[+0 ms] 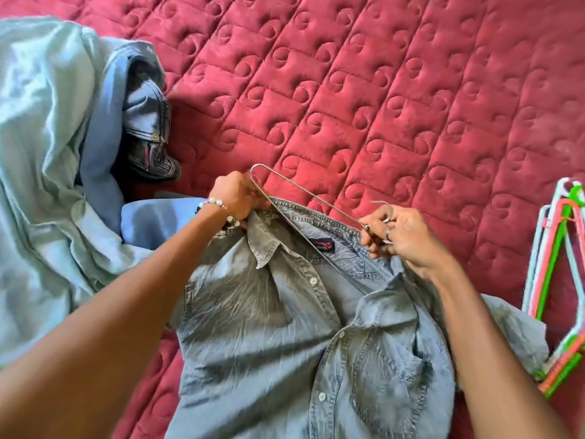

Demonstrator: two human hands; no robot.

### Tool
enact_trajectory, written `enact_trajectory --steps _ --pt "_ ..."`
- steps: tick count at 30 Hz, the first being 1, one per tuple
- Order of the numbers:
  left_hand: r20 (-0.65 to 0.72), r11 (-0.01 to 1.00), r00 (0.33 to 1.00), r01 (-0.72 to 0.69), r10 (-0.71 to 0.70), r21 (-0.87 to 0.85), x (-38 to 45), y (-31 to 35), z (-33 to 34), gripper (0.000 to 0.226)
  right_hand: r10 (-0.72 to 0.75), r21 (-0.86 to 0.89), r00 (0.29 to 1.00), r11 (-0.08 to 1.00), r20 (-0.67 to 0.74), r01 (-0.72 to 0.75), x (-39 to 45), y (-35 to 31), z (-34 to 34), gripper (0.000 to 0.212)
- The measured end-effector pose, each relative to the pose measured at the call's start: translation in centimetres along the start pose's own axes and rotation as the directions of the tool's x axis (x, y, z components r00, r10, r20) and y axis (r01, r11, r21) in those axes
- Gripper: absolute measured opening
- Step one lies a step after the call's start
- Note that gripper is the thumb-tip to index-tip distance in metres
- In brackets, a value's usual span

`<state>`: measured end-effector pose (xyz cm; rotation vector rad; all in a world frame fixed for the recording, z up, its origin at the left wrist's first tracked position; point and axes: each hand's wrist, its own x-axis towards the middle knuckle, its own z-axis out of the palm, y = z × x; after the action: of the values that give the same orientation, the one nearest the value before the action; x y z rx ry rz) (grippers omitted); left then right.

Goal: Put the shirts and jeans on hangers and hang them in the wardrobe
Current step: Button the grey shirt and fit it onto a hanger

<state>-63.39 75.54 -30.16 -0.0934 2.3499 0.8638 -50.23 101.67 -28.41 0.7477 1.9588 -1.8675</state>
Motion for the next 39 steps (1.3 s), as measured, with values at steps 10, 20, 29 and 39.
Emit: enact_trajectory --steps 10,20,29,39 --pt "-0.191 0.976 0.981 0.006 0.037 0.219 0.7 2.4 -0.1 0.017 0.161 -0.101 0.979 0.984 0.128 -0.148 -2.3 0.7 -1.7 0.014" --pt "-0.25 0.955 0.951 -0.109 0.181 0.277 -1.1 5.3 1.0 0.018 0.23 -0.398 0.953 0.907 0.198 -0.136 -1.6 0.2 0.1 0.012" --pt "-0.528 0.959 0.845 -0.214 0.086 -0.186 -6.1 3.9 6.2 0.021 0.291 -0.539 0.916 0.836 0.275 -0.104 0.4 -1.9 1.7 0.014" --pt "0.349 0.811 0.928 -0.302 0.13 0.501 -15.3 -3.4 18.8 0.05 0.103 -0.224 0.995 0.969 -0.002 -0.101 1.8 -3.4 1.5 0.009"
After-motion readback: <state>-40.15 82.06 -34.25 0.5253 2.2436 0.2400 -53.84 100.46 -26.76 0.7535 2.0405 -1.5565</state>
